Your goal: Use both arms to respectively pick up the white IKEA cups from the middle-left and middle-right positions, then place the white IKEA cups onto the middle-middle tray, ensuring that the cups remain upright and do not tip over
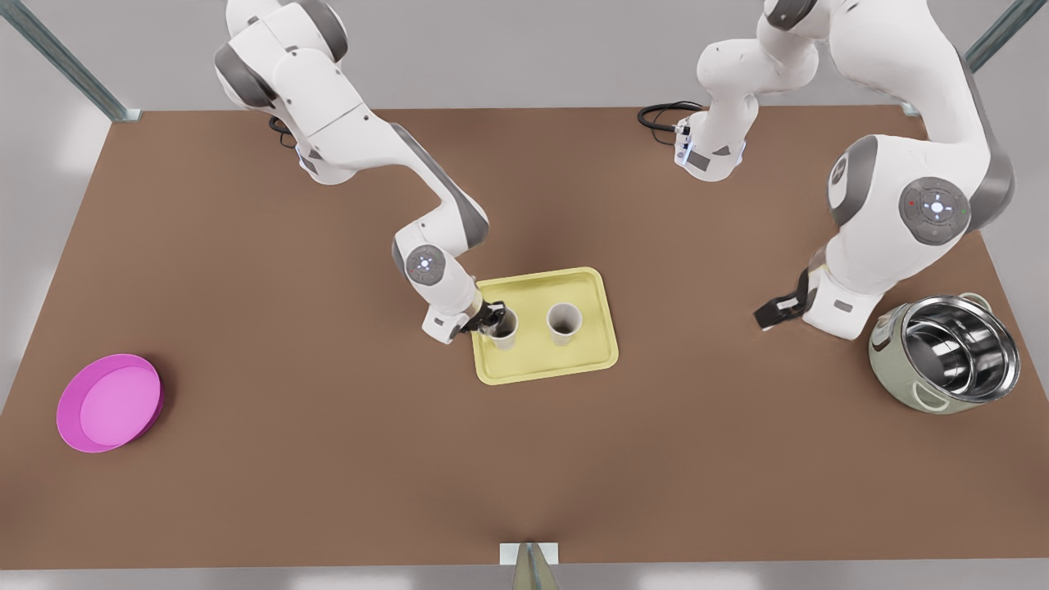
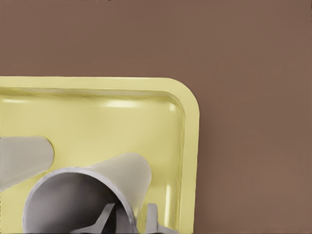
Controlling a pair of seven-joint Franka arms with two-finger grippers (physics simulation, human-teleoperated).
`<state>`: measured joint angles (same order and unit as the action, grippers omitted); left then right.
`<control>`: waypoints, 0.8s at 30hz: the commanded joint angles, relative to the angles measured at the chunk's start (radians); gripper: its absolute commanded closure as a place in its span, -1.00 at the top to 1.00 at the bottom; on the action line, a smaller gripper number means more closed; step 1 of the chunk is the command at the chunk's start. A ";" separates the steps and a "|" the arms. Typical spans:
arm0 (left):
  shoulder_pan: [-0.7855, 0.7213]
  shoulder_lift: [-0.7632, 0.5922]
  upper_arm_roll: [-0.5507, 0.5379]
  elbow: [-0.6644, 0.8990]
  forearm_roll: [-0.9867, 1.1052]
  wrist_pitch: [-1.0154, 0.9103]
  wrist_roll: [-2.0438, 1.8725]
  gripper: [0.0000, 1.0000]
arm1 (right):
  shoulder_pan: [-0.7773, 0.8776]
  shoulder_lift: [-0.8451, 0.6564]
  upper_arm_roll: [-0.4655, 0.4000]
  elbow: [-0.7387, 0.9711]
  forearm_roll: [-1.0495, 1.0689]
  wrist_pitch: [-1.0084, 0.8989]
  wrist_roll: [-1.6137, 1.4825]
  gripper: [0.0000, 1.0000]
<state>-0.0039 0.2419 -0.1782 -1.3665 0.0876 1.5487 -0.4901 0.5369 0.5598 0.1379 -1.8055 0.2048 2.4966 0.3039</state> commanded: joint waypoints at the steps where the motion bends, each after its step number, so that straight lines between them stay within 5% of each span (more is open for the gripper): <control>1: -0.024 -0.029 0.036 -0.014 0.040 -0.233 0.475 1.00 | 0.003 0.000 0.000 0.002 0.005 0.011 0.242 1.00; 10: -0.014 -0.007 0.029 -0.017 0.006 -0.231 0.475 1.00 | 0.002 -0.024 0.000 0.003 0.007 -0.001 0.230 1.00; 13: -0.013 -0.001 0.029 -0.017 0.006 -0.226 0.475 1.00 | -0.070 -0.270 -0.009 0.011 -0.002 -0.353 0.218 1.00; 15: -0.013 -0.001 0.029 -0.017 0.006 -0.226 0.475 1.00 | -0.300 -0.264 -0.014 0.118 -0.024 -0.688 -0.009 1.00; 18: -0.013 -0.001 0.029 -0.019 0.006 -0.228 0.475 1.00 | -0.498 -0.230 -0.026 0.207 -0.292 -0.807 -0.316 1.00; 24: -0.013 0.007 0.029 -0.017 0.006 -0.228 0.475 1.00 | -0.486 -0.460 -0.060 0.308 -0.384 -1.039 -0.358 1.00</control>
<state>-0.0169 0.2494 -0.1484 -1.3845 0.0930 1.3251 -0.1408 0.0413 0.1238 0.0792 -1.4991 -0.1360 1.6881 0.2425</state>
